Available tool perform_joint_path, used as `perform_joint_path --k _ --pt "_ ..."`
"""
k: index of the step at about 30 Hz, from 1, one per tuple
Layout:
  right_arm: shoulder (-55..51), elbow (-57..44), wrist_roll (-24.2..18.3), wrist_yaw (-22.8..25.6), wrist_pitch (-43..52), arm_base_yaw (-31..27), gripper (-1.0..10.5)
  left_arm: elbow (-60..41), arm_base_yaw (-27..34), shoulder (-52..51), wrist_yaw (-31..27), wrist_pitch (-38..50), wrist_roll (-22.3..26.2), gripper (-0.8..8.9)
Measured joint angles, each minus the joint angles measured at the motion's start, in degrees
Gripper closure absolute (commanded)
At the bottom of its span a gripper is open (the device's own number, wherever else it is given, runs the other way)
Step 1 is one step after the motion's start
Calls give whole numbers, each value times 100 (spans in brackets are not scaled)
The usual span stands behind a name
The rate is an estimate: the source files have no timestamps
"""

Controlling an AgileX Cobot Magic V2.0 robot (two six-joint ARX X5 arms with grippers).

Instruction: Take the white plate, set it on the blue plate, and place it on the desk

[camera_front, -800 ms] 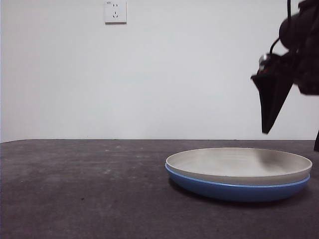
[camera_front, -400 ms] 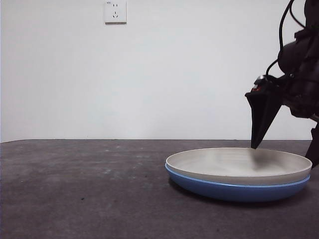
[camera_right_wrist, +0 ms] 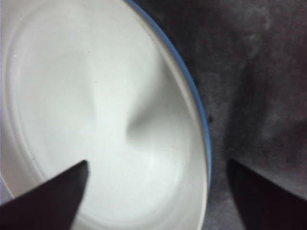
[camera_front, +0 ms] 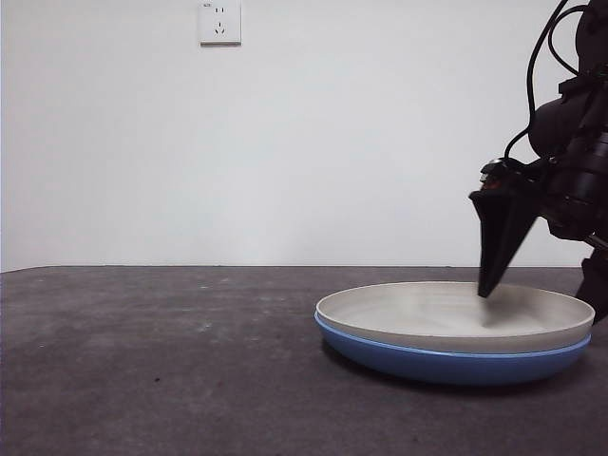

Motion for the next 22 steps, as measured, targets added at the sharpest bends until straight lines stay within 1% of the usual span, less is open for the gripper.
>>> perform_joint_path --k 3,10,15,17,18,20,22 --pt "0 0 -4 -2 0 -13 714 0 0 0 0 0 -4 242" --pt "0 0 0 44 -7 -92 745 0 0 0 0 0 -4 242" --pt "0 0 26 282 -66 -142 749 0 0 0 0 0 -7 242" --pt "15 0 44 282 -79 -157 750 0 0 0 0 -2 -7 242" --pt "33 0 46 282 -81 -166 759 0 0 0 0 -2 -4 242" --pt "70 0 46 280 -96 -179 811 0 0 -2 0 -7 -4 242" --pt "85 0 46 278 -94 -181 831 0 0 -2 0 -24 -7 242"
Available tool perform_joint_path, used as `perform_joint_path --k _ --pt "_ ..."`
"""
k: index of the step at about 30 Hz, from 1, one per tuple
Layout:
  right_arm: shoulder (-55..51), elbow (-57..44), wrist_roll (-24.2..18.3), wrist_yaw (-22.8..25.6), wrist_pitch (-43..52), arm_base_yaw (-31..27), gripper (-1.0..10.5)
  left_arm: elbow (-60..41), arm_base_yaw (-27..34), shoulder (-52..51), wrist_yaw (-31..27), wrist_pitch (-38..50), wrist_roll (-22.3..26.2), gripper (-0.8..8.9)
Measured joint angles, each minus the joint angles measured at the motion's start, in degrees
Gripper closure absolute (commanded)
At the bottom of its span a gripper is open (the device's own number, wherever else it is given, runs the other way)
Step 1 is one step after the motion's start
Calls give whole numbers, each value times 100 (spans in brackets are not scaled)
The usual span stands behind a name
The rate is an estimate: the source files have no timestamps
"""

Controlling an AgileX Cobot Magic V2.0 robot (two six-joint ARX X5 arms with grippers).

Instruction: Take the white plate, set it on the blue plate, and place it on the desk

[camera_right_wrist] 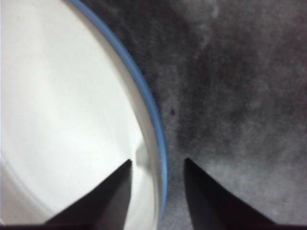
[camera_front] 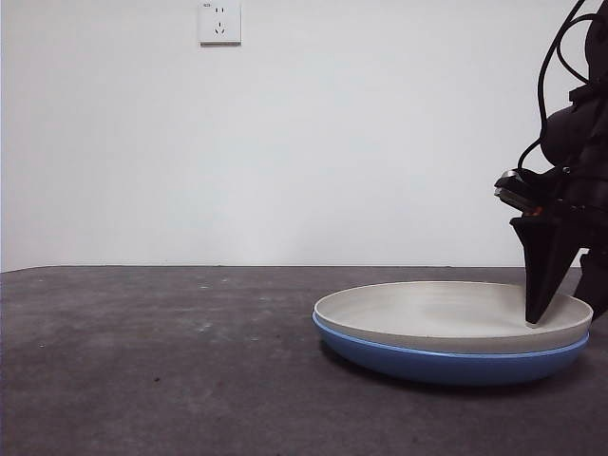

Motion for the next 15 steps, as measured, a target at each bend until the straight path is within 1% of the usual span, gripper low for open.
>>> perform_joint_path --k 4,8,15 --pt "11 0 0 -2 4 0 833 0 0 0 0 0 2 242" --pt "131 11 0 -66 -48 0 939 0 0 0 0 2 2 246" --pt "140 52 -4 -155 -76 -35 939 0 0 0 0 0 2 246"
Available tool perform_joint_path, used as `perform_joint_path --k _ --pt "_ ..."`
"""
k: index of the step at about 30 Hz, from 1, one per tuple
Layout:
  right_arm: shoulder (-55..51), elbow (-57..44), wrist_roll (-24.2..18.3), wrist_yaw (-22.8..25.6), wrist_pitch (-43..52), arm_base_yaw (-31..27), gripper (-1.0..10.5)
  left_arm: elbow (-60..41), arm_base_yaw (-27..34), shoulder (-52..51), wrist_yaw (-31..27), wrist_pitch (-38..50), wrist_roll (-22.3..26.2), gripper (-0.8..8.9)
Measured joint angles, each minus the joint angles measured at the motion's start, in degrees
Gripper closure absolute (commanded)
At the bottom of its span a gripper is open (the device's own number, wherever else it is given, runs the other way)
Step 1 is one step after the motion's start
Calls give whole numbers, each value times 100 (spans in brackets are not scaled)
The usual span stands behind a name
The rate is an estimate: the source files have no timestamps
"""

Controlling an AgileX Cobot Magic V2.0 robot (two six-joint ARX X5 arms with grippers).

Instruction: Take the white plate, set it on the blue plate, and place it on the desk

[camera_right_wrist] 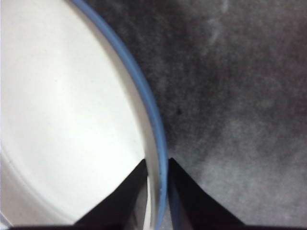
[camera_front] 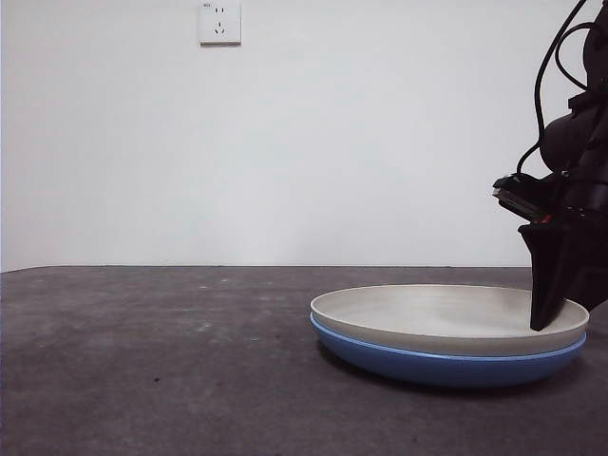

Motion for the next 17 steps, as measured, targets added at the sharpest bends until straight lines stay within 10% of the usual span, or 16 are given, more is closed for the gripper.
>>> perform_joint_path --k 17 --pt "-564 7 175 -605 -160 -35 939 0 0 0 0 28 0 246"
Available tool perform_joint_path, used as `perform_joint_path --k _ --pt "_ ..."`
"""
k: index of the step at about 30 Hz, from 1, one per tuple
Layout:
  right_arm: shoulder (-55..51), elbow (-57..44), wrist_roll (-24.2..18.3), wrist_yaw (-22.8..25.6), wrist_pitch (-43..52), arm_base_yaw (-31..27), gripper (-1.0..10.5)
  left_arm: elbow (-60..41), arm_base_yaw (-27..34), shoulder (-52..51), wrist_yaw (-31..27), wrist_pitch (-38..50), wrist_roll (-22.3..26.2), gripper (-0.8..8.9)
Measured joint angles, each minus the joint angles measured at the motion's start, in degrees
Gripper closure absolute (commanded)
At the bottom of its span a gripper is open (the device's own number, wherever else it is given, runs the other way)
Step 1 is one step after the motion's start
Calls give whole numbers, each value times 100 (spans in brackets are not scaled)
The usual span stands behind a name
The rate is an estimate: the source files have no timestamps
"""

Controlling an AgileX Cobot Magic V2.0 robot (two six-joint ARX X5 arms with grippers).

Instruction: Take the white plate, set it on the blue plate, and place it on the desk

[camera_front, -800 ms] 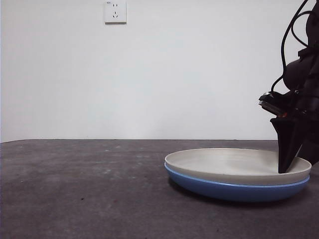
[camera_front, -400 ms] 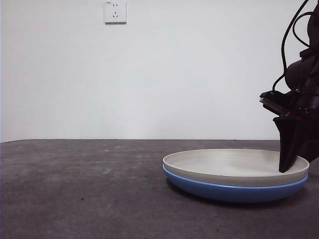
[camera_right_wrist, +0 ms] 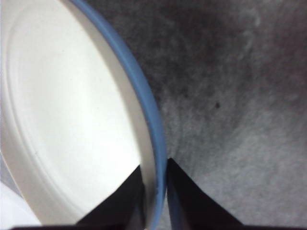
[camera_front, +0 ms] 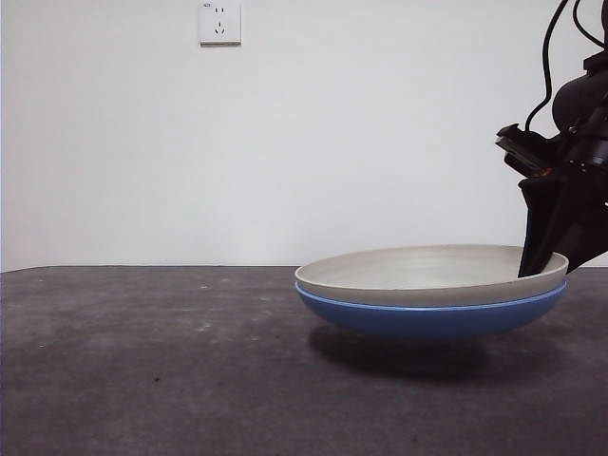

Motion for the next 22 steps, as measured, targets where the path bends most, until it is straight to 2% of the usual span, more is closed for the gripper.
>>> perform_joint_path --k 6,13,19,22 --pt "0 0 326 -2 164 492 939 0 0 0 0 0 0 246" --pt "0 0 1032 -4 992 1115 939 0 0 0 0 2 0 246" --pt "33 7 1606 -76 1543 1368 939 0 0 0 0 133 0 246" --pt "175 48 1744 -92 1567 1440 939 0 0 0 0 236 0 246"
